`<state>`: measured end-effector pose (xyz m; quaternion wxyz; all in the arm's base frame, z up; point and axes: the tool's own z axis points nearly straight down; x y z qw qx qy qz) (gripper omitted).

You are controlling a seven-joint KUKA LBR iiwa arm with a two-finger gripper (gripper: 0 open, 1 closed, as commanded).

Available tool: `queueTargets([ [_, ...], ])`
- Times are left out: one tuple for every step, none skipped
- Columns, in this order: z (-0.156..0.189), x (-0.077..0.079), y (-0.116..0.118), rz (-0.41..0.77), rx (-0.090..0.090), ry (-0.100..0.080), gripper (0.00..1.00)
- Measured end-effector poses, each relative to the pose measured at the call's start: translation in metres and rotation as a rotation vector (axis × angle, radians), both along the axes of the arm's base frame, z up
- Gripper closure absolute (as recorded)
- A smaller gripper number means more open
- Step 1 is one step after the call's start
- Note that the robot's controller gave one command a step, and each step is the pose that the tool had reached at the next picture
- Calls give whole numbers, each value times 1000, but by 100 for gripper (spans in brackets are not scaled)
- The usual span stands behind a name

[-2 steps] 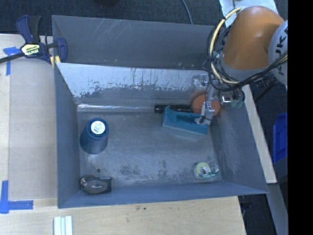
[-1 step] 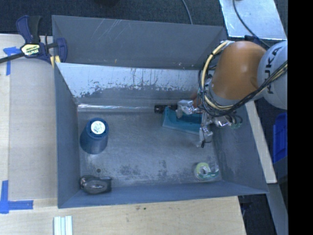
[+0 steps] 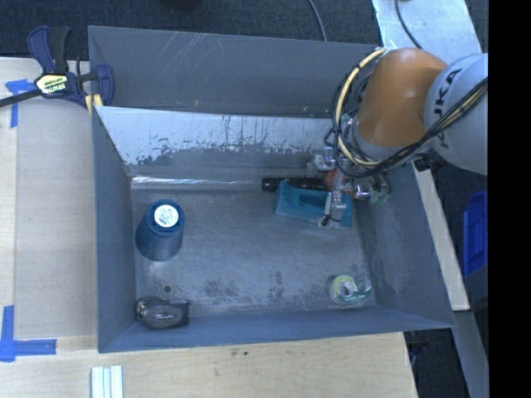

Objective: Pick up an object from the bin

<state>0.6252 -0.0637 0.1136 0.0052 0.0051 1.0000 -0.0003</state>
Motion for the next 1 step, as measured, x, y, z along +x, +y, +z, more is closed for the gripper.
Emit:
queueTargets([
  [-26,-9,-7,322,-2,2,0],
])
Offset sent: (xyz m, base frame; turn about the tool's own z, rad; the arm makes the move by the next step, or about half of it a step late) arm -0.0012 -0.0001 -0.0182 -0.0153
